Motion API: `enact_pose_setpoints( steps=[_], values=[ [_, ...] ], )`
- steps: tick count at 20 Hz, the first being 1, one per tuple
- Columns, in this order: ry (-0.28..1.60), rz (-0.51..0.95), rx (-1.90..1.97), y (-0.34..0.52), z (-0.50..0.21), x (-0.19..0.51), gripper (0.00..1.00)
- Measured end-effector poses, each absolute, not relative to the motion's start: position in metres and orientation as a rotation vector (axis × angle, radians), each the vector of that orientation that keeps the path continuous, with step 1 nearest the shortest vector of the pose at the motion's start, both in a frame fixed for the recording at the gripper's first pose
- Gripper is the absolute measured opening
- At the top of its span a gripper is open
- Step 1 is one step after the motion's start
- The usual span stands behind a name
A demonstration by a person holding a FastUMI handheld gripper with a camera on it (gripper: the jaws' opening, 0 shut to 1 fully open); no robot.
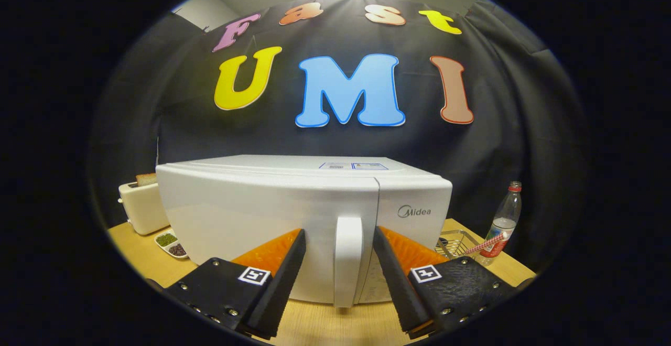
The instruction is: Open the microwave, put the food inside, and close the microwave door.
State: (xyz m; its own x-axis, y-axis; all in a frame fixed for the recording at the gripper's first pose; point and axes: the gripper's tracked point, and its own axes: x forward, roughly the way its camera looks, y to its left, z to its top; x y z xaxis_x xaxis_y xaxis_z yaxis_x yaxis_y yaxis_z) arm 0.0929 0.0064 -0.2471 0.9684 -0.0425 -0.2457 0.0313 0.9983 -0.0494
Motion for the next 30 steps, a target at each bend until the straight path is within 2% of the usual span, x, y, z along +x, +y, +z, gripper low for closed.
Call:
enact_pose_setpoints(
  steps=[5, 6, 7, 8, 11, 13, 17, 19, 20, 21, 30],
  values=[
    [0.281, -0.053, -0.011, 0.005, -0.264, 0.091, 0.82],
    [0.289, -0.073, 0.005, 0.001, -0.266, 0.087, 0.79],
    [0.305, -0.07, 0.032, 0.0, -0.271, 0.087, 0.56],
    [0.311, -0.066, 0.054, 0.003, -0.274, 0.086, 0.53],
    [0.325, -0.087, 0.025, 0.001, -0.285, 0.085, 0.53],
    [0.313, -0.097, 0.016, -0.005, -0.28, 0.087, 0.29],
    [0.335, -0.095, 0.016, -0.001, -0.289, 0.084, 0.29],
    [0.324, -0.098, 0.014, -0.002, -0.287, 0.084, 0.2],
    [0.32, -0.104, 0.023, -0.002, -0.286, 0.082, 0.2],
    [0.316, -0.097, 0.021, -0.001, -0.287, 0.082, 0.12],
    [0.309, -0.059, 0.043, 0.003, -0.283, 0.081, 0.1]
  ],
)
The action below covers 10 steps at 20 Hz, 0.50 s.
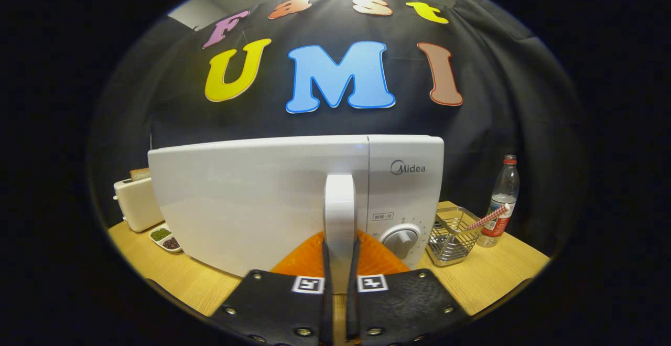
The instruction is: Open the microwave, put the food inside, and close the microwave door.
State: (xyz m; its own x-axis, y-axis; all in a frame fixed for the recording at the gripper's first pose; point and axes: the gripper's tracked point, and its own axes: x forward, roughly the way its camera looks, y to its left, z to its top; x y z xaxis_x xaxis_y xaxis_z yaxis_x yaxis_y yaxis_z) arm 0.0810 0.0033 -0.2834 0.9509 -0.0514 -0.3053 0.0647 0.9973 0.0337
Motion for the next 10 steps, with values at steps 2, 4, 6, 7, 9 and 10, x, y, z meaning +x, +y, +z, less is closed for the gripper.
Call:
enact_pose_setpoints(
  steps=[2, 4, 6, 7, 9, 10],
  values=[
    [0.327, -0.05, 0.04, 0.002, -0.284, 0.081, 0.08],
    [0.359, -0.03, 0.068, 0.006, -0.283, 0.07, 0.08],
    [0.33, -0.016, -0.012, 0.014, -0.277, 0.046, 0.07],
    [0.332, 0.002, -0.014, 0.019, -0.272, 0.03, 0.08],
    [0.348, 0.059, 0.002, 0.035, -0.27, 0.002, 0.08],
    [0.354, 0.094, 0.003, 0.041, -0.268, -0.011, 0.08]
  ],
)
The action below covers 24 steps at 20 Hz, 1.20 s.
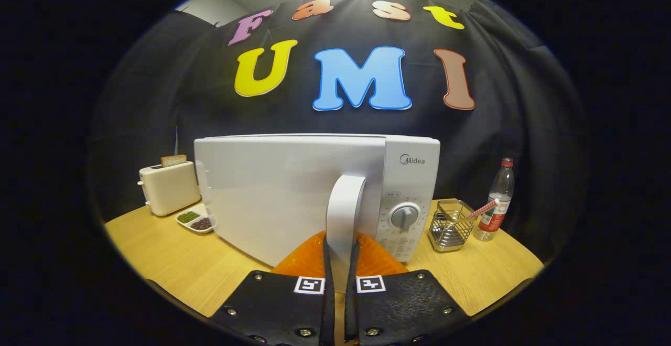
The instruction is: Open the microwave, put the food inside, and close the microwave door.
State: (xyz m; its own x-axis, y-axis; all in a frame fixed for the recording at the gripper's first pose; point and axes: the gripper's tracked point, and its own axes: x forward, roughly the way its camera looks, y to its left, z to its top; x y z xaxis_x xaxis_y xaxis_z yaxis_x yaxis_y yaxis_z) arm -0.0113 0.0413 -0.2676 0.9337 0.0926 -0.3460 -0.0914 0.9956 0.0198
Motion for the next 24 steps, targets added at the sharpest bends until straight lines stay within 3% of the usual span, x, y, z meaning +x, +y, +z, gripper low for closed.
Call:
enact_pose_setpoints(
  steps=[6, 11, 20, 24],
  values=[
    [0.389, 0.331, 0.03, 0.119, -0.251, -0.096, 0.07],
    [0.366, 0.403, 0.046, 0.188, -0.241, -0.14, 0.07],
    [0.239, 0.158, -0.034, 0.286, -0.235, -0.166, 0.07],
    [0.263, 0.13, -0.006, 0.3, -0.237, -0.166, 0.07]
  ],
)
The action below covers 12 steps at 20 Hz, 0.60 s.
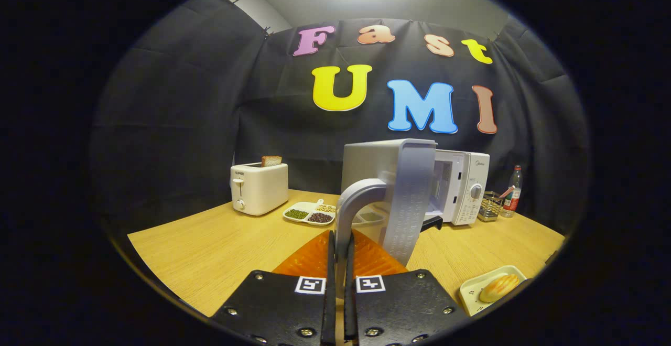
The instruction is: Open the microwave, put the food inside, and close the microwave door.
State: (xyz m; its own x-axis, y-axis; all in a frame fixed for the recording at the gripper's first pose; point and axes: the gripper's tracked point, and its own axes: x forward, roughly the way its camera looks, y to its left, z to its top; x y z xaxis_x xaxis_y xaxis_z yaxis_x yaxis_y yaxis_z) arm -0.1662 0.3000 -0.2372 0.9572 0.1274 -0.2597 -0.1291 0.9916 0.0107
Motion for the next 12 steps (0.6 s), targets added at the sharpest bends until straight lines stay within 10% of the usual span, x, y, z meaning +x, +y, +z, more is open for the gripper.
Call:
enact_pose_setpoints(
  steps=[5, 12],
  values=[
    [0.278, 0.375, 0.029, 0.32, -0.219, -0.206, 0.11],
    [0.162, 0.635, -0.125, 0.263, -0.204, -0.261, 0.91]
  ],
)
